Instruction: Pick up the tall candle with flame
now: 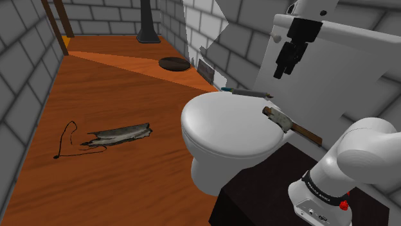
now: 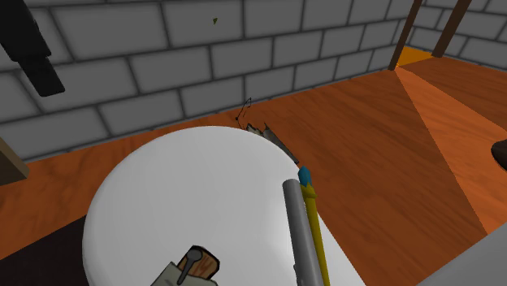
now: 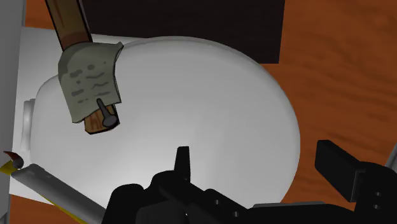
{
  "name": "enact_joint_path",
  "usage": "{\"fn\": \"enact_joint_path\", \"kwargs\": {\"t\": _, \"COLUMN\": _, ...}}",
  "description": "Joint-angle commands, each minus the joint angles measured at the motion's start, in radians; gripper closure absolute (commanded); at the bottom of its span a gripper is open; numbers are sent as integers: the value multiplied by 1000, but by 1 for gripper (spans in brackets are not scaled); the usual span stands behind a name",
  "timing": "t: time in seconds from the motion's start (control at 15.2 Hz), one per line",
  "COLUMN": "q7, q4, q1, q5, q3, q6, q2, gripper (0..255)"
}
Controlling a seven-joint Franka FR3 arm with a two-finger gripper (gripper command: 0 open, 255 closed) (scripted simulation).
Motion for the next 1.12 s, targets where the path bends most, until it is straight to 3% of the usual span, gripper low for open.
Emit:
{"fn": "enact_joint_path", "kwargs": {"t": 0.0, "q7": 0, "q4": 0, "q1": 0, "q5": 0, "q3": 0, "q6": 0, "q2": 0, "gripper": 0}}
{"fn": "enact_joint_path", "kwargs": {"t": 0.53, "q7": -314, "q4": -122, "q1": -1, "q5": -150, "q3": -166, "q6": 185, "q2": 53, "gripper": 0}}
{"fn": "enact_joint_path", "kwargs": {"t": 1.06, "q7": -618, "q4": -136, "q1": 9, "q5": -261, "q3": -341, "q6": 411, "q2": 234, "gripper": 0}}
